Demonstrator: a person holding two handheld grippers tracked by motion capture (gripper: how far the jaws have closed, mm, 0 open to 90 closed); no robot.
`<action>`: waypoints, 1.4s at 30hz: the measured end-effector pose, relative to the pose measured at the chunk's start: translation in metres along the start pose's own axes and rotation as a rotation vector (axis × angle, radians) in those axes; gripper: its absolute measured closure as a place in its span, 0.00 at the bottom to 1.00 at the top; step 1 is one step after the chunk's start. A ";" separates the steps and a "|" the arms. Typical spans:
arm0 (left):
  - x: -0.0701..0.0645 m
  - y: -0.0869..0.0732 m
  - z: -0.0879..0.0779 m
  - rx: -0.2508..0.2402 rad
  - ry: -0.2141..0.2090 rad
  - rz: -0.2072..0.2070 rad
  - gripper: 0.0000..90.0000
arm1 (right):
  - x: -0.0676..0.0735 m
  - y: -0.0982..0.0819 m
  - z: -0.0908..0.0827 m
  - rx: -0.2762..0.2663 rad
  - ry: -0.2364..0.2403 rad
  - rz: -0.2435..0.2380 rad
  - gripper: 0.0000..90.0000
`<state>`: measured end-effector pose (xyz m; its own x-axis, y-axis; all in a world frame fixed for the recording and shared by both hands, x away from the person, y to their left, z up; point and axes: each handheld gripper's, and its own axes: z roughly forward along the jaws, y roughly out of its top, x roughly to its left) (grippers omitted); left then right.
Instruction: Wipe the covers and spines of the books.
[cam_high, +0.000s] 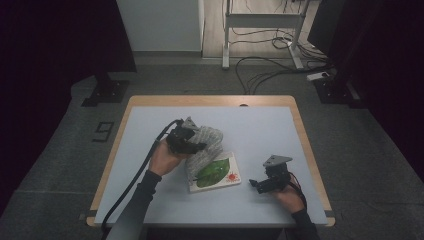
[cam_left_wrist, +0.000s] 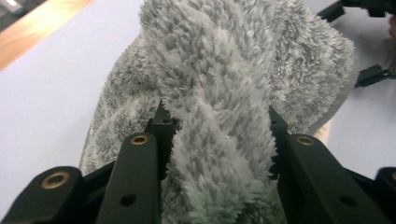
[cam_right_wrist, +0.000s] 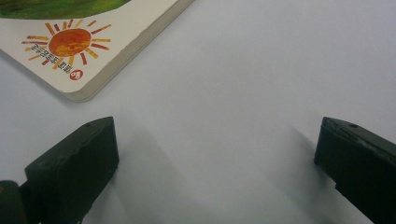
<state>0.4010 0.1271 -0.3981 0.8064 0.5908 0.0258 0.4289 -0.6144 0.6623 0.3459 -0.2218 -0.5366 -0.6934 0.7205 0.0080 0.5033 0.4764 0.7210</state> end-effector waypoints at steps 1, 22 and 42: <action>0.003 -0.002 -0.004 -0.002 0.007 -0.007 0.68 | 0.000 0.000 0.000 0.000 0.000 0.000 0.00; 0.069 -0.055 -0.050 -0.015 0.152 -0.190 0.68 | 0.000 0.000 0.000 -0.001 -0.001 0.001 0.00; 0.103 -0.112 -0.007 0.021 0.167 -0.336 0.67 | 0.000 0.000 0.000 -0.001 -0.002 0.002 0.00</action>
<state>0.4334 0.2603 -0.4643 0.5428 0.8371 -0.0673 0.6676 -0.3815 0.6394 0.3457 -0.2215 -0.5368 -0.6912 0.7226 0.0079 0.5039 0.4742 0.7219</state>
